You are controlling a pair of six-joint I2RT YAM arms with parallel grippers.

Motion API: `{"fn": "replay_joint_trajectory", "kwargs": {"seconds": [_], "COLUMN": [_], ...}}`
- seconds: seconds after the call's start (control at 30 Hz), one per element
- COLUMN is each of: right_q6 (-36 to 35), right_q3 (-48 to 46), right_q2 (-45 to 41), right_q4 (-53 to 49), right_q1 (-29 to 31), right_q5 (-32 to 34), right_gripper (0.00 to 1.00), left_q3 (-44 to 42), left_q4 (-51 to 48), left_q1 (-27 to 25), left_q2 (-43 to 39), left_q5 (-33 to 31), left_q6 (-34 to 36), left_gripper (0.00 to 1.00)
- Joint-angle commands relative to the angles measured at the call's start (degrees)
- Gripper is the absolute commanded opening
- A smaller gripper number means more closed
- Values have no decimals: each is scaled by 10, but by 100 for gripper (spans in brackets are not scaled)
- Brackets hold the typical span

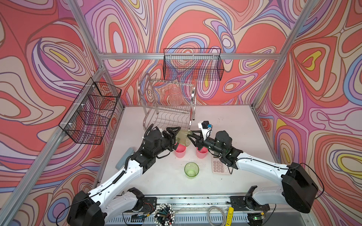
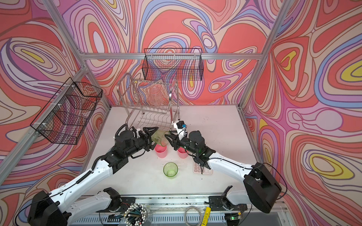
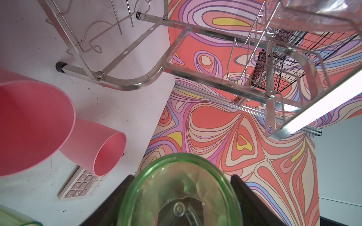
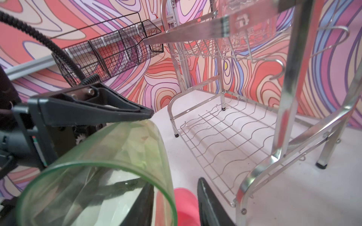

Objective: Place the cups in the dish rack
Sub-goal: 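Close the left gripper on the green cup while the right gripper opens, then raise the green cup to the rack with the left gripper while the right withdraws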

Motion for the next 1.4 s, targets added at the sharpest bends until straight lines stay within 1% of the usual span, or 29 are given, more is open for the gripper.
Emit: {"fn": "replay_joint_trajectory", "kwargs": {"seconds": [0.0, 0.13, 0.37, 0.53, 0.73, 0.9, 1.0, 1.17, 1.37], "right_q6": [-1, 0, -1, -2, -8, -22, -31, -38, -45], "right_q3": [13, 14, 6, -11, -28, -10, -1, -1, 7], "right_q2": [-14, -22, -39, -65, -105, -119, -123, -133, -138], "right_q4": [-6, -11, -20, -42, -82, -152, -176, -184, -203], "right_q1": [2, 3, 3, 2, 2, 2, 2, 2, 2], "right_q5": [4, 3, -1, 8, 34, 40, 40, 39, 39], "right_gripper": [46, 48, 55, 56, 57, 58, 57, 58, 58], "left_q3": [12, 26, 48, 79, 126, 176, 209, 255, 331], "left_q4": [-4, -37, -96, -148, -225, -290, -326, -362, -409], "left_q1": [-2, 0, 5, 9, 12, 15, 15, 15, 15], "left_q2": [-12, -18, -38, -44, -52, -51, -47, -42, -21], "left_q5": [-13, -25, -59, -73, -107, -131, -149, -174, -211], "left_q6": [30, 61, 107, 161, 234, 303, 345, 393, 466], "left_gripper": [57, 57, 56, 57, 57, 57, 57, 57, 57]}}
